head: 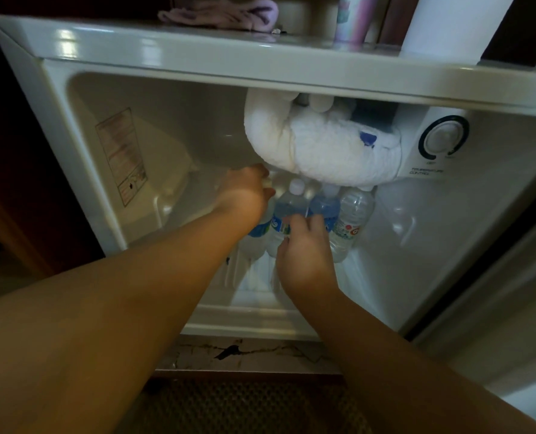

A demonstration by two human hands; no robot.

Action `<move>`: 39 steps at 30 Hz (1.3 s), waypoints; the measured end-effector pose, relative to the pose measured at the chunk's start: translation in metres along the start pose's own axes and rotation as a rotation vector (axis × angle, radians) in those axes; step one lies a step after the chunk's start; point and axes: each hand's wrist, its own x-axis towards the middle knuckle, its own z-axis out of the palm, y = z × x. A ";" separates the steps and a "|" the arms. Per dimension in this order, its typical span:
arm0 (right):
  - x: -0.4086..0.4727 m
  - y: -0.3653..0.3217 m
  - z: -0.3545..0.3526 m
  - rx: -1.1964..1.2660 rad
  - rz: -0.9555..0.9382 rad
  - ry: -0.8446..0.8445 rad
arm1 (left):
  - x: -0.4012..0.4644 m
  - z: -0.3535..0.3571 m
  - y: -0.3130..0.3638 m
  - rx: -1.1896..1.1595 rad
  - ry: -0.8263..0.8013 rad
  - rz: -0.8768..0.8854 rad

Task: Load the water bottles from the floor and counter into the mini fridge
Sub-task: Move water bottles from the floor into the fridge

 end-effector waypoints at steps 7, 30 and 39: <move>-0.020 0.002 0.005 -0.005 -0.055 -0.092 | -0.013 -0.016 -0.005 0.049 -0.032 0.002; -0.235 -0.274 0.070 0.210 -1.015 -1.030 | -0.473 -0.315 -0.225 0.096 0.186 -0.852; -0.292 -0.341 0.160 0.045 -0.927 -1.229 | -0.549 -0.190 -0.300 0.159 -0.610 -1.128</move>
